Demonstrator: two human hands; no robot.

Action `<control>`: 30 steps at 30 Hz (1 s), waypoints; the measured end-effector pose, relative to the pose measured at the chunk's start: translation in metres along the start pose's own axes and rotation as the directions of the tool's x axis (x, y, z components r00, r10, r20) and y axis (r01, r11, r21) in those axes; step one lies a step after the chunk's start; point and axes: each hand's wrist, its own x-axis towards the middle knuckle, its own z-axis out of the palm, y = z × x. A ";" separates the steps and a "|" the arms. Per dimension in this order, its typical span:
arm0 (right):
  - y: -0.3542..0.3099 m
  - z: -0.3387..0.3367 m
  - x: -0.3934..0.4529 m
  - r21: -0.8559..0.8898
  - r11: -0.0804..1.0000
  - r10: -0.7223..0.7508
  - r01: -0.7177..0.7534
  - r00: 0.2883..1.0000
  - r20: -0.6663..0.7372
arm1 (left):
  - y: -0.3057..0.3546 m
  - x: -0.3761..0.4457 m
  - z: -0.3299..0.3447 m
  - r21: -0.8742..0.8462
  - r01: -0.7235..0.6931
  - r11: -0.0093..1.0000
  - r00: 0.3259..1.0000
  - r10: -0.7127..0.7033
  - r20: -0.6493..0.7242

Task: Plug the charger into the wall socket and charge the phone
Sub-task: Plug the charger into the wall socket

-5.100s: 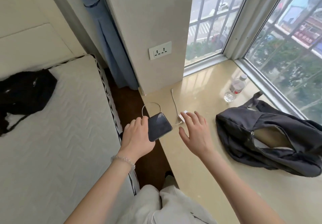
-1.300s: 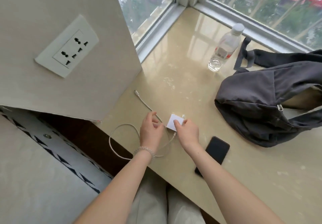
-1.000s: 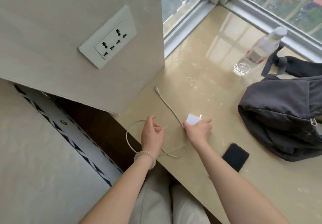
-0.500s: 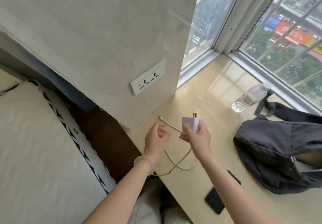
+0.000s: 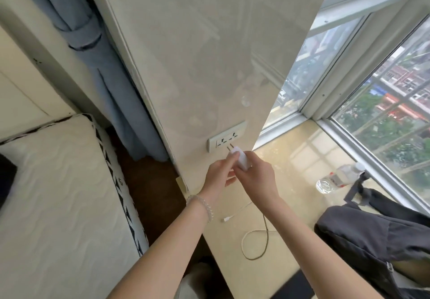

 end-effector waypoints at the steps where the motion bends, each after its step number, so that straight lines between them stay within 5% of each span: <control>1: -0.003 0.002 0.003 -0.017 1.000 -0.011 0.011 1.000 0.009 | 0.002 0.003 0.000 -0.038 0.027 0.999 1.000 -0.028 -0.005; 8: -0.004 0.019 0.016 -0.137 0.990 -0.031 0.039 0.998 0.054 | 0.004 0.015 0.001 -0.174 0.122 0.977 0.983 -0.144 -0.118; 18: -0.002 0.028 0.019 0.020 1.000 0.001 -0.002 0.998 0.055 | -0.001 0.021 -0.004 -0.184 0.076 0.980 0.991 -0.095 -0.097; 30: 0.001 0.017 0.032 0.001 0.998 -0.063 0.064 0.994 0.091 | -0.003 0.029 -0.006 -0.224 0.084 0.971 0.991 -0.104 -0.079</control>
